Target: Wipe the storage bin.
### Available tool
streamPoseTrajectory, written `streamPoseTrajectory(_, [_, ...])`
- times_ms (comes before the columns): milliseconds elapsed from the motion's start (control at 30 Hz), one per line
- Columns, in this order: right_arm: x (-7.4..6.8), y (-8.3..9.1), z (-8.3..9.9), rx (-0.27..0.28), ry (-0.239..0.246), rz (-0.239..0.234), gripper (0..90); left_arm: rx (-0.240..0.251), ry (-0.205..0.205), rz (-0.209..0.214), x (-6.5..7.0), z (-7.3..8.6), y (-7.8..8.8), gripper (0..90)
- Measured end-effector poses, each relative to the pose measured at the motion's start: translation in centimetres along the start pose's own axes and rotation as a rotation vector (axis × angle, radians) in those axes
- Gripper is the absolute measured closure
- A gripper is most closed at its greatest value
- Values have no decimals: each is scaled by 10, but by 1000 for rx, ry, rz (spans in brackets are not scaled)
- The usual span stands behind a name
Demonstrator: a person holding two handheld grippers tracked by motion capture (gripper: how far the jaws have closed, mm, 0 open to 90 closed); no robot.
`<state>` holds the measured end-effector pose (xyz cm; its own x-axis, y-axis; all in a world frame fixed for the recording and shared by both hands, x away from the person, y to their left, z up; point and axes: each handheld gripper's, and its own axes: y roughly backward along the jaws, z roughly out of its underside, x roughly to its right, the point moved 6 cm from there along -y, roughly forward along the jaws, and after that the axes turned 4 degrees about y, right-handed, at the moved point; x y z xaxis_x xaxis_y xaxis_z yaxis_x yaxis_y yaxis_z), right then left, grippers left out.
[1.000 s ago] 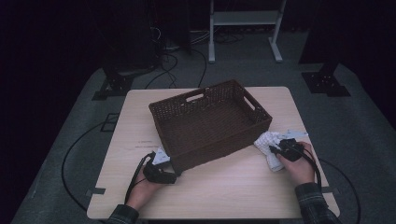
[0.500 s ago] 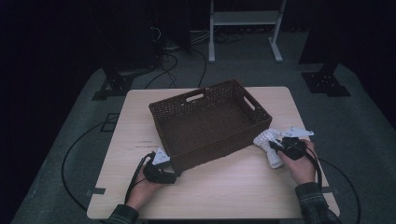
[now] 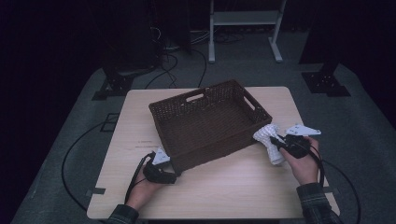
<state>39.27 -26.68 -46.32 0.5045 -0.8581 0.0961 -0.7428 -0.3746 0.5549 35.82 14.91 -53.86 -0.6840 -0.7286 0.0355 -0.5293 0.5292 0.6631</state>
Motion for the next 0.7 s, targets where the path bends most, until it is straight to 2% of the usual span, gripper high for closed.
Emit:
streamPoseTrajectory(467, [-2, 16, -15, 69, 4, 3, 785, 0, 0, 0, 0, 0, 0, 221])
streamPoseTrajectory(700, [-9, 23, -23, 93, 20, -9, 785, 0, 3, 1, 0, 0, 0, 221])
